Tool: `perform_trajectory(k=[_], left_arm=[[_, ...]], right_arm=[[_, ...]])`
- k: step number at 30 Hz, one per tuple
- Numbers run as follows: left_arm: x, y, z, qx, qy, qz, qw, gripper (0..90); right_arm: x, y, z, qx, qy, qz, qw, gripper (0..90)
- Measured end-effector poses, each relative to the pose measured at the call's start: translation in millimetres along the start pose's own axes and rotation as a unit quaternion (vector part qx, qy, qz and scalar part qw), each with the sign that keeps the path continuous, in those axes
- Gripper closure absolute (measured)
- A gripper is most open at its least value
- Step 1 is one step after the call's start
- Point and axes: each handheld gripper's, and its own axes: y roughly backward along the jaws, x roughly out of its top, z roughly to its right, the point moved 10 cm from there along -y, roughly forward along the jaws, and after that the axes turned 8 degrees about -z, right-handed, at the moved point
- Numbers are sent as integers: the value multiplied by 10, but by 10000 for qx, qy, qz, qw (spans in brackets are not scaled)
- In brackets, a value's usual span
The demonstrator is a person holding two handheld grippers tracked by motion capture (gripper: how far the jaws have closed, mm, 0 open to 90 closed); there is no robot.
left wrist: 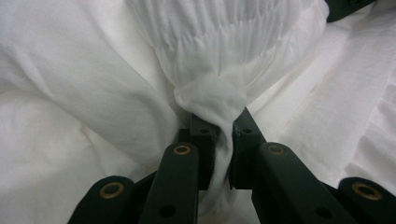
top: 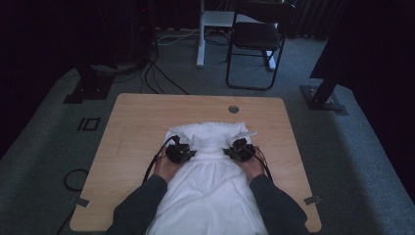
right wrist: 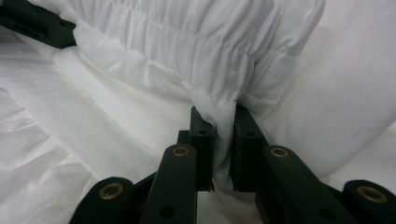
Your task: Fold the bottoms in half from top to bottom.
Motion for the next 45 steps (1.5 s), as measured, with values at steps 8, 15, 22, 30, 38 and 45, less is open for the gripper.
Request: perform_trajectory(k=[8, 15, 22, 30, 38, 45], left_arm=[[339, -217, -409, 454, 225, -268, 9984, 830], [420, -274, -488, 626, 432, -310, 9966, 831], [416, -270, -494, 582, 459, -312, 9968, 831], [557, -44, -553, 216, 808, 219, 9963, 839], [1108, 1103, -392, -42, 589, 1384, 9886, 846], [960, 1688, 41, -48, -161, 1436, 9895, 845]], right_arm=[[404, -240, 362, -258, -80, -135, 9995, 802], [530, -324, 470, -338, -491, -85, 9982, 801], [522, -323, 467, -341, -557, -1, 9979, 800], [658, -119, 438, -319, -307, 195, 9988, 824], [1234, 865, 257, -310, 55, 1223, 9920, 830], [1227, 1505, -126, -248, 516, 1447, 9878, 830]])
